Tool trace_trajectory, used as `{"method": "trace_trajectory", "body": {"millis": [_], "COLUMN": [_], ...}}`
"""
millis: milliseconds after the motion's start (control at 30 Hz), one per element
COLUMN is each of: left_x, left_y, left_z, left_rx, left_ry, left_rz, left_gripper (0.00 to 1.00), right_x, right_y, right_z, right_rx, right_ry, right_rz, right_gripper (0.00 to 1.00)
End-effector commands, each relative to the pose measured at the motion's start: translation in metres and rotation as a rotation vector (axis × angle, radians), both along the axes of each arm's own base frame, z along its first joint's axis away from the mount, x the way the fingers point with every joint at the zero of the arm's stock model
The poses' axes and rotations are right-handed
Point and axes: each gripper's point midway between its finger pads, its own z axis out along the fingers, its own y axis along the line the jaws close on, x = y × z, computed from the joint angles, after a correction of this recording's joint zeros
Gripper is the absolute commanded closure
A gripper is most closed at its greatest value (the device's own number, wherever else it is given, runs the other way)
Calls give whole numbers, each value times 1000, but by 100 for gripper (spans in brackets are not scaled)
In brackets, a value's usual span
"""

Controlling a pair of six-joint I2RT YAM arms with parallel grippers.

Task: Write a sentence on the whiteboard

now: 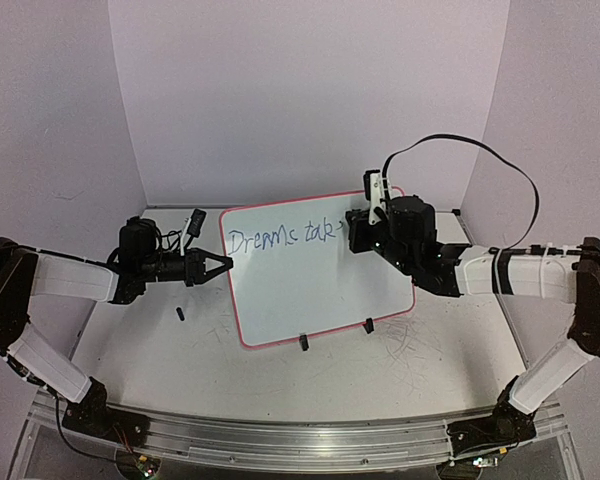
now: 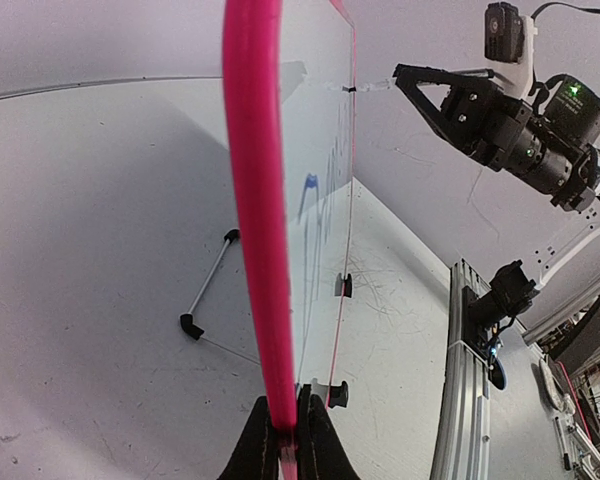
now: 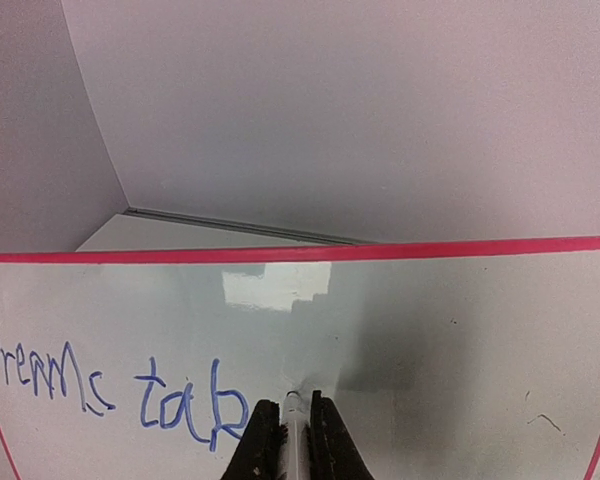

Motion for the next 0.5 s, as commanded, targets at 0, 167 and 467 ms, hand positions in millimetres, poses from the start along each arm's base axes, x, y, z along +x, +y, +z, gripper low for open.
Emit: {"method": "trace_trajectory", "body": {"millis": [0, 167, 467], "left_x": [12, 12, 12], "left_y": [-3, -3, -3], "left_z": [26, 28, 27], "left_rx": [0, -2, 0], "left_ry": [-131, -134, -132], "left_rz": [10, 7, 8], "left_gripper": [100, 100, 100], "right_x": [5, 2, -9], "right_y": [9, 11, 4], "right_z": [19, 10, -18], "right_rx": [42, 37, 25], "right_ry": [-42, -16, 55], "right_rz": [25, 42, 47], "right_gripper": [100, 100, 100]}}
